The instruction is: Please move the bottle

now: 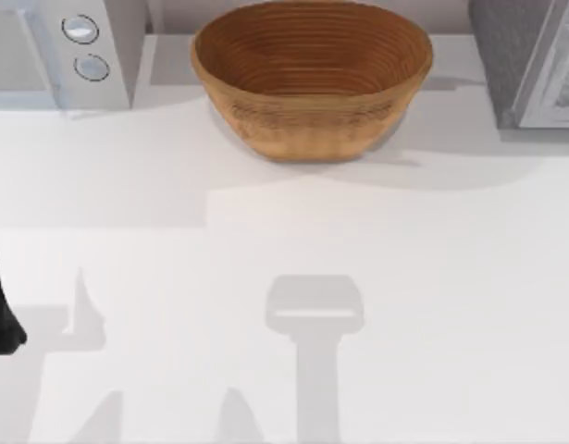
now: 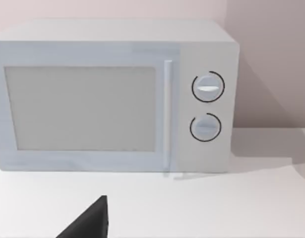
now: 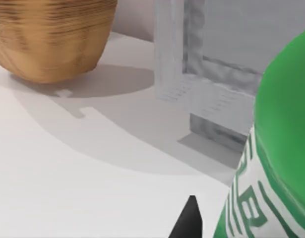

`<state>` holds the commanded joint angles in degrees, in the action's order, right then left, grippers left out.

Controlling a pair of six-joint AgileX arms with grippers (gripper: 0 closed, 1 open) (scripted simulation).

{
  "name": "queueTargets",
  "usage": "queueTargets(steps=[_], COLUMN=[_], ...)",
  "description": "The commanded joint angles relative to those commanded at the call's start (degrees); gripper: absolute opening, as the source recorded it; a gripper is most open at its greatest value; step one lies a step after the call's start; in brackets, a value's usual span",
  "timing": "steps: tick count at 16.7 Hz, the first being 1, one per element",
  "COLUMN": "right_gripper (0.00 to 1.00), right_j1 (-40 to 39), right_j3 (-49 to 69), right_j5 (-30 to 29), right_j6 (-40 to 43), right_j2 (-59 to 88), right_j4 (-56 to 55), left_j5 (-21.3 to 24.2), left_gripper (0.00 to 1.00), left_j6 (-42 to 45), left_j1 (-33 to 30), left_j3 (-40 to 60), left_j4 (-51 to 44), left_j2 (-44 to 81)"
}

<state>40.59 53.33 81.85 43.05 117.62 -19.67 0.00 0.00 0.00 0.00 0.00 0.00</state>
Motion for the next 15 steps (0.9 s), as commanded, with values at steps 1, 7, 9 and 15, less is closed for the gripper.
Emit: queueTargets(steps=[1, 7, 9, 15], right_gripper=[0.00, 0.00, 0.00, 0.00], right_j1=[-0.23, -3.09, -4.61, -7.73], right_j3=[-0.13, -1.48, -1.87, -2.28], right_j5=[-0.16, -3.05, -4.39, -6.97], right_j6=[-0.92, -11.89, -16.01, -23.30], right_j2=[0.56, 6.68, 8.42, 10.77], right_j4=[-1.17, -18.00, -24.96, -36.71], left_j5=[0.00, 0.00, 0.00, 0.00], left_gripper=[1.00, 1.00, 1.00, 1.00], left_j6=[0.00, 0.00, 0.00, 0.00], left_j1=[0.00, 0.00, 0.00, 0.00], left_j3=[0.00, 0.00, 0.00, 0.00], left_j4=[0.00, 0.00, 0.00, 0.00], left_j2=[0.00, 0.00, 0.00, 0.00])
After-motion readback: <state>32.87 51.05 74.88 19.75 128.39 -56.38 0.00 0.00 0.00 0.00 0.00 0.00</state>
